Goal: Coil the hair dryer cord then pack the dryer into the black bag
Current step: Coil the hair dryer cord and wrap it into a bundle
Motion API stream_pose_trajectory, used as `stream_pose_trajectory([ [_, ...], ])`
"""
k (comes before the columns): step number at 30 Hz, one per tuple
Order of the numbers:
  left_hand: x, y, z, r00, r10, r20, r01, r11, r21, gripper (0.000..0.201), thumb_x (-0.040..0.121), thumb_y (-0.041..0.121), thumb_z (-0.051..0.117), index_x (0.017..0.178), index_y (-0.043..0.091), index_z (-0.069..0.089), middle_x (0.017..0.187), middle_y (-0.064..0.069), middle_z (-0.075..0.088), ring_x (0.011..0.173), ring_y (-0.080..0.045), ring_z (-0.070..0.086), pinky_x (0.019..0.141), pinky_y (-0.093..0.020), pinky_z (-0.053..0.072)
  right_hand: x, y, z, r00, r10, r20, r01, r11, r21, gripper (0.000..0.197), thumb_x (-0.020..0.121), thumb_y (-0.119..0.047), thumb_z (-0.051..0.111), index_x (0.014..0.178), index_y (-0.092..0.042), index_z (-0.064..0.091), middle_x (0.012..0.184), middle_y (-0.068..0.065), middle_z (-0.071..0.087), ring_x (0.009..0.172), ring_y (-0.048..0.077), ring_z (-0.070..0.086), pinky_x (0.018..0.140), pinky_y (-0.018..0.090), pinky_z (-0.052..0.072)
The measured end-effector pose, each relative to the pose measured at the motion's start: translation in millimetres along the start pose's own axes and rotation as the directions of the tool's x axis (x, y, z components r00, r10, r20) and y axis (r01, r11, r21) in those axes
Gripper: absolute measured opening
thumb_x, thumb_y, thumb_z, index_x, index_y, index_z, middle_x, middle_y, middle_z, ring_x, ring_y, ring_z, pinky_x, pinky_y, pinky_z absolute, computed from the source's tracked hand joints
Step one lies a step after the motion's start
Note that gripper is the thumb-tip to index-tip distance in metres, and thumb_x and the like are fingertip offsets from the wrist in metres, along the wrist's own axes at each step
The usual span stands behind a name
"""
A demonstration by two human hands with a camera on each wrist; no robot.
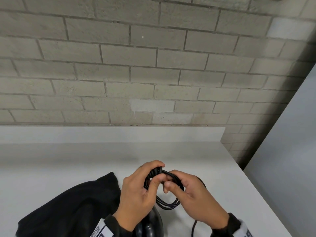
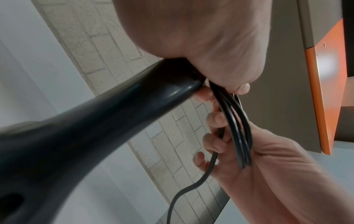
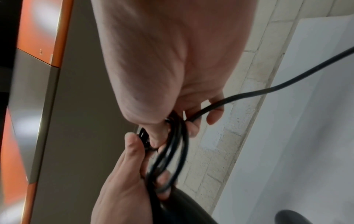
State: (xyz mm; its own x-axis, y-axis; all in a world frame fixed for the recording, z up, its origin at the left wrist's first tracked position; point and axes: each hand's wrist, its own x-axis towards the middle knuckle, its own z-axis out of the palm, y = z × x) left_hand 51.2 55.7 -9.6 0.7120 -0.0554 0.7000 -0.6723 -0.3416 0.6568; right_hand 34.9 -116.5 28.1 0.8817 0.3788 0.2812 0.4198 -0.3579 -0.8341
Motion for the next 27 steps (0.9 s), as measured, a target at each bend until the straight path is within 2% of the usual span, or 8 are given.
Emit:
stream_pose_trajectory([
  [2, 1, -1, 0, 1.0, -0.007, -0.023, 0.008, 1.0, 0.023, 0.017, 0.094, 0.041, 0.054, 0.11, 0.038, 0.059, 0.086, 0.019, 0.063, 0.061, -0.009, 0.061, 0.056, -0.025, 0.05, -4, 6, 11, 0.991, -0.009, -0.133, 0.01, 1.0, 0.002, 0.013, 0.094, -0.028, 0.063, 0.102, -0.037, 0.064, 0.086, -0.014, 0.07, 0.089, 0.009, 0.066, 0.084, 0.022, 0.046],
  [4, 1, -1, -2, 0.999, -0.017, -0.051, 0.02, 0.999, 0.043, 0.017, 0.095, 0.046, 0.052, 0.108, 0.037, 0.059, 0.085, 0.019, 0.062, 0.061, -0.01, 0.059, 0.055, -0.023, 0.048, -10, 14, 23, 0.943, -0.01, -0.331, 0.004, 1.0, -0.021, 0.036, 0.084, -0.031, 0.074, 0.113, -0.044, 0.056, 0.099, -0.016, 0.068, 0.103, 0.009, 0.062, 0.089, 0.016, 0.043],
  [6, 2, -1, -2, 0.997, -0.03, -0.073, 0.033, 0.999, 0.042, 0.022, 0.096, 0.052, 0.049, 0.107, 0.036, 0.059, 0.085, 0.018, 0.062, 0.061, -0.012, 0.059, 0.055, -0.025, 0.047, -13, 19, 30, 0.823, -0.221, -0.523, 0.102, 0.964, -0.247, 0.036, 0.077, -0.033, 0.078, 0.107, -0.038, 0.058, 0.101, -0.016, 0.059, 0.097, 0.007, 0.058, 0.083, 0.012, 0.042],
  [8, 1, -1, -1, 0.996, -0.038, -0.083, 0.041, 0.998, 0.038, 0.023, 0.096, 0.053, 0.048, 0.107, 0.036, 0.059, 0.085, 0.017, 0.062, 0.06, -0.014, 0.058, 0.054, -0.027, 0.047, -16, 21, 37, 0.753, -0.446, -0.484, 0.15, 0.832, -0.534, 0.021, 0.081, -0.031, 0.073, 0.099, -0.028, 0.063, 0.087, -0.004, 0.052, 0.079, 0.012, 0.051, 0.069, 0.02, 0.045],
  [12, 0, 2, 3, 0.997, -0.035, -0.068, 0.038, 0.998, 0.046, 0.021, 0.095, 0.048, 0.051, 0.108, 0.035, 0.059, 0.088, 0.018, 0.063, 0.061, -0.012, 0.059, 0.054, -0.027, 0.048, -11, 15, 39, 0.877, -0.346, -0.334, -0.027, 0.659, -0.752, 0.022, 0.089, -0.036, 0.057, 0.094, -0.022, 0.073, 0.075, -0.001, 0.048, 0.065, 0.018, 0.041, 0.044, 0.03, 0.038],
  [15, 1, 1, 4, 0.997, -0.039, -0.067, 0.043, 0.998, 0.054, 0.02, 0.094, 0.047, 0.052, 0.109, 0.035, 0.059, 0.09, 0.019, 0.063, 0.064, -0.011, 0.06, 0.056, -0.026, 0.049, -10, 8, 37, 0.948, -0.167, -0.27, -0.097, 0.656, -0.749, 0.031, 0.09, -0.04, 0.048, 0.075, -0.02, 0.066, 0.077, -0.003, 0.042, 0.065, 0.017, 0.042, 0.039, 0.029, 0.038],
  [22, 3, -6, -1, 0.997, -0.029, -0.077, 0.034, 0.997, 0.068, 0.029, 0.097, 0.054, 0.046, 0.111, 0.033, 0.059, 0.09, 0.019, 0.063, 0.065, -0.006, 0.06, 0.057, -0.022, 0.049, -15, -5, 26, 0.982, 0.168, -0.082, -0.187, 0.922, -0.338, 0.023, 0.099, -0.043, 0.044, 0.086, -0.031, 0.059, 0.098, -0.011, 0.037, 0.09, 0.006, 0.047, 0.081, 0.017, 0.043],
  [27, 1, -2, 0, 1.0, 0.018, -0.024, -0.015, 0.993, 0.114, 0.028, 0.099, 0.051, 0.044, 0.112, 0.031, 0.058, 0.095, 0.02, 0.062, 0.074, -0.005, 0.062, 0.061, -0.021, 0.049, -18, -13, 18, 0.971, 0.236, -0.04, -0.237, 0.923, -0.304, 0.024, 0.1, -0.043, 0.043, 0.084, -0.03, 0.054, 0.099, -0.008, 0.04, 0.081, 0.01, 0.051, 0.078, 0.023, 0.047],
])
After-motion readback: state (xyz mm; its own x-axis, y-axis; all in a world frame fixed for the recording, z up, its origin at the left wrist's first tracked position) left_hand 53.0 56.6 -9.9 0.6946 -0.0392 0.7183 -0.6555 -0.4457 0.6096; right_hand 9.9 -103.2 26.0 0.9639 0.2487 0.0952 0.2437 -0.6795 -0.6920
